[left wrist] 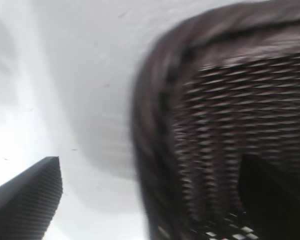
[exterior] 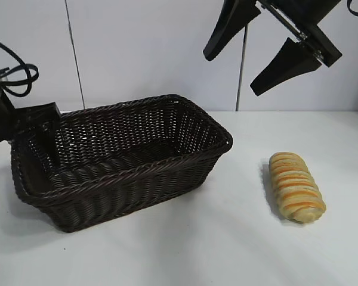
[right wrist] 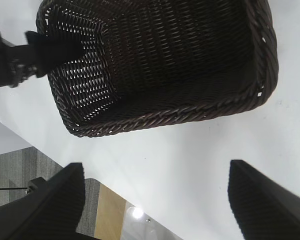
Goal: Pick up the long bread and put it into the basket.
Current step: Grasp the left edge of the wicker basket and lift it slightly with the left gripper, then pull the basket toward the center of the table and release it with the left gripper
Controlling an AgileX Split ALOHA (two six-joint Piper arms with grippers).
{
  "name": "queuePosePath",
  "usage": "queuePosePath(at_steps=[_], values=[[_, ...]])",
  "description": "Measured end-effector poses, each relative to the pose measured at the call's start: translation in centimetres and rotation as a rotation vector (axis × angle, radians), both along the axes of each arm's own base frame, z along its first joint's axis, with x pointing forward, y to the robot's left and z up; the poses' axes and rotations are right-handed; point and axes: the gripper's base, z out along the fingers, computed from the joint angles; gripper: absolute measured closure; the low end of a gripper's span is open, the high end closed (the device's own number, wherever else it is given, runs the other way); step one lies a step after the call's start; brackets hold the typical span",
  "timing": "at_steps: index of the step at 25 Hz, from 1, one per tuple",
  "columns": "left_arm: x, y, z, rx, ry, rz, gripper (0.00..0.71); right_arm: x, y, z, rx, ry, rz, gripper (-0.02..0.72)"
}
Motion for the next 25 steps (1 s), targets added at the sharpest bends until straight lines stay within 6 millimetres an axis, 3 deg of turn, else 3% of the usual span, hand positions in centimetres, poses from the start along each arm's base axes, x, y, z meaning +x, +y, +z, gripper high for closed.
queuePosePath(at_steps=[1, 6, 13, 16, 20, 25], values=[[0.1, 0.0, 0.2, -0.008, -0.008, 0.009, 0.607, 0.0, 0.0, 0.0, 0.000, 0.000, 0.000, 0.155], [0.3, 0.7, 1.9, -0.001, 0.061, -0.031, 0.609, 0.0, 0.0, 0.0, 0.000, 0.000, 0.000, 0.155], [2.6, 2.8, 9.4, 0.025, 0.088, -0.198, 0.610, 0.0, 0.0, 0.0, 0.000, -0.001, 0.000, 0.155], [3.3, 3.3, 11.3, -0.017, 0.050, -0.243, 0.610, 0.0, 0.0, 0.0, 0.000, -0.001, 0.000, 0.155], [3.4, 3.5, 11.5, -0.078, 0.045, -0.252, 0.610, 0.0, 0.0, 0.0, 0.000, -0.001, 0.000, 0.155], [4.2, 3.3, 9.5, -0.091, 0.080, -0.258, 0.610, 0.0, 0.0, 0.0, 0.000, -0.001, 0.000, 0.155]])
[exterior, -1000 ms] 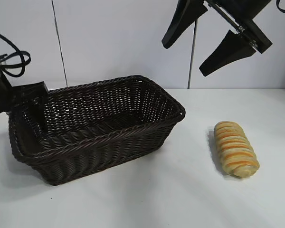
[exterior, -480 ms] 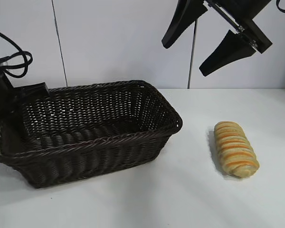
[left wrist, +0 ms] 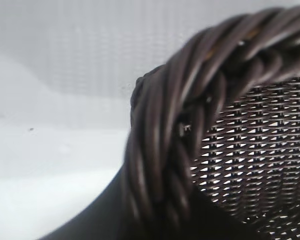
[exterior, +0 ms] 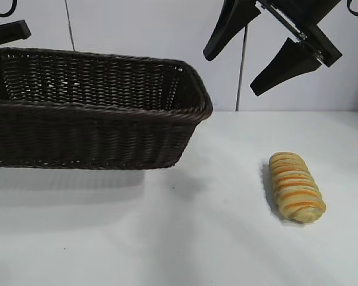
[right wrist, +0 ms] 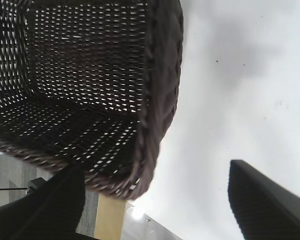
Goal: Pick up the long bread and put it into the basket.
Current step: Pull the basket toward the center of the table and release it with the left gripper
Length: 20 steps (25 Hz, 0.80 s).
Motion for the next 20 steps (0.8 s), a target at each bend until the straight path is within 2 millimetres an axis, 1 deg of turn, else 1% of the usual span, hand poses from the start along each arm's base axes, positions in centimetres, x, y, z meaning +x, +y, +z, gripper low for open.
queuePosePath(at_steps=[4, 7, 11, 13, 20], values=[[1.1, -0.1, -2.3, -0.005, 0.008, 0.006, 0.610, 0.0, 0.0, 0.0, 0.000, 0.000, 0.000, 0.155], [2.0, -0.1, -4.4, 0.002, 0.013, 0.014, 0.610, 0.0, 0.0, 0.0, 0.000, 0.000, 0.000, 0.155], [2.8, -0.1, -6.7, 0.011, 0.025, 0.016, 0.610, 0.0, 0.0, 0.0, 0.000, -0.002, -0.001, 0.155], [3.1, 0.0, -7.5, 0.016, 0.013, 0.015, 0.610, 0.0, 0.0, 0.0, 0.000, -0.004, -0.003, 0.155], [3.6, -0.1, -8.6, 0.016, -0.008, -0.005, 0.610, 0.1, 0.0, 0.0, 0.001, -0.008, -0.006, 0.155]])
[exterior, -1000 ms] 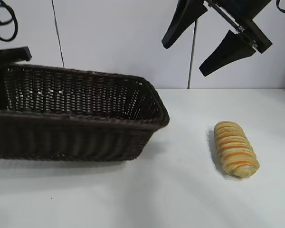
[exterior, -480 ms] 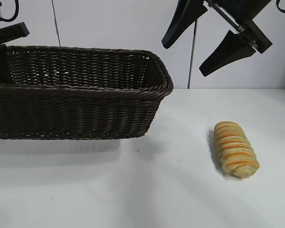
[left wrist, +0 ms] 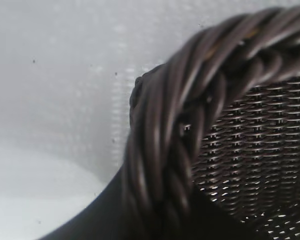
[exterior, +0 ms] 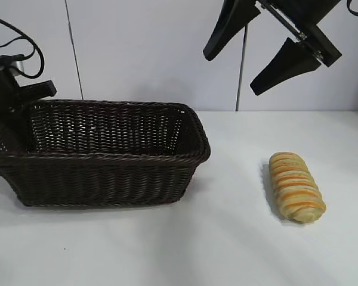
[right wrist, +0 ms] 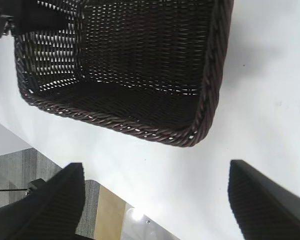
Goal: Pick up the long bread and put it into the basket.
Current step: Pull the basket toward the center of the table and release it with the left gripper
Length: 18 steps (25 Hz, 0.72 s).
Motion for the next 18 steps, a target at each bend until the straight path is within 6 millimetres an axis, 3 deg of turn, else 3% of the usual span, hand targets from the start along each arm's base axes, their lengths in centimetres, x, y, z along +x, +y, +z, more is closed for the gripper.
queuePosePath(at_steps=[6, 8, 10, 12, 15, 18], values=[[0.21, -0.02, -0.31, -0.001, -0.004, 0.002, 0.595, 0.01, 0.00, 0.00, 0.000, -0.001, -0.001, 0.155], [0.21, -0.04, -0.39, -0.004, 0.000, 0.006, 0.488, 0.01, 0.00, 0.00, 0.000, -0.001, -0.001, 0.155], [0.15, -0.06, -0.45, -0.006, 0.010, 0.010, 0.294, 0.02, 0.00, 0.00, 0.000, -0.002, -0.001, 0.155], [0.02, -0.08, -0.50, -0.009, 0.027, 0.013, 0.153, 0.05, 0.00, 0.01, 0.000, -0.005, -0.003, 0.155], [-0.12, -0.07, -0.51, -0.009, 0.048, 0.026, 0.078, 0.11, -0.01, 0.02, 0.001, -0.010, -0.007, 0.155], [-0.32, 0.22, 0.45, 0.021, 0.040, 0.038, 0.060, 0.14, -0.01, 0.03, 0.001, -0.013, -0.009, 0.155]])
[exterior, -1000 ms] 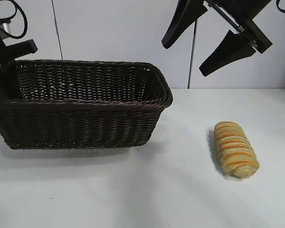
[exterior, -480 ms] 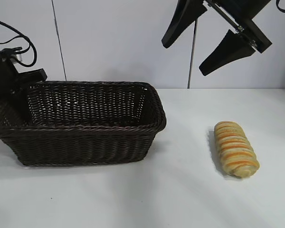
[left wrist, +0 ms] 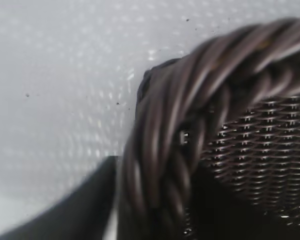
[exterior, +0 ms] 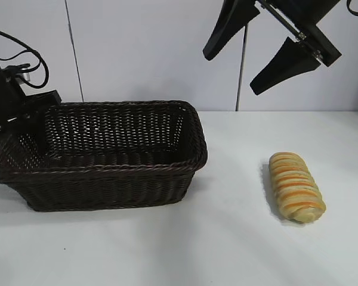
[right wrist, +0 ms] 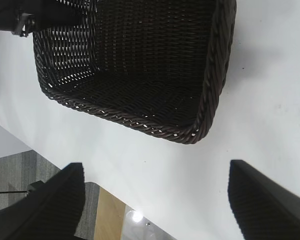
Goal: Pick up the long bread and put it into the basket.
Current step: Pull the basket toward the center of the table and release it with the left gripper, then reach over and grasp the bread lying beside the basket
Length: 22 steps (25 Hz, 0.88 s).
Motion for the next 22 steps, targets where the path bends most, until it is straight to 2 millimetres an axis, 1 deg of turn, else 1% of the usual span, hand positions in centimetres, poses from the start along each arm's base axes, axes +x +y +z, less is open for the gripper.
queuePosePath(at_steps=[2, 6, 9, 11, 12, 13, 14, 16, 18, 20, 22], values=[[-0.3, 0.3, 1.8, 0.033, -0.034, 0.014, 0.055, 0.0, 0.0, 0.0, 0.000, 0.000, 0.000, 0.155], [-1.9, 1.2, 7.3, 0.074, -0.111, 0.033, 0.053, 0.0, 0.0, 0.0, 0.000, -0.001, -0.001, 0.155], [-3.7, 1.5, 11.8, 0.076, -0.202, 0.043, 0.053, 0.0, 0.0, 0.0, 0.000, -0.001, -0.001, 0.155], [-5.1, 1.8, 15.2, 0.087, -0.303, 0.057, 0.053, 0.0, 0.0, 0.0, 0.000, -0.001, -0.001, 0.155], [-5.9, 2.2, 16.8, 0.112, -0.354, 0.067, 0.053, 0.0, 0.0, 0.0, 0.000, -0.001, -0.001, 0.155], [-6.6, 2.8, 17.9, 0.144, -0.388, 0.087, 0.053, 0.0, 0.0, 0.0, 0.000, -0.001, -0.001, 0.155], [-7.3, 3.9, 19.0, 0.199, -0.417, 0.112, 0.053, 0.0, 0.0, 0.0, 0.000, -0.001, -0.001, 0.155], [-8.5, 7.3, 20.2, 0.326, -0.423, 0.191, 0.053, 0.0, 0.0, 0.0, 0.000, -0.001, -0.001, 0.155], [-9.5, 10.8, 20.5, 0.407, -0.387, 0.277, 0.053, 0.0, 0.0, 0.0, 0.000, -0.001, -0.001, 0.155], [-10.4, 14.1, 20.5, 0.436, -0.359, 0.373, 0.053, 0.0, 0.0, 0.0, 0.000, -0.001, -0.001, 0.155], [-11.0, 15.9, 20.4, 0.415, -0.349, 0.435, 0.053, 0.0, 0.0, 0.0, 0.000, -0.001, -0.001, 0.155]])
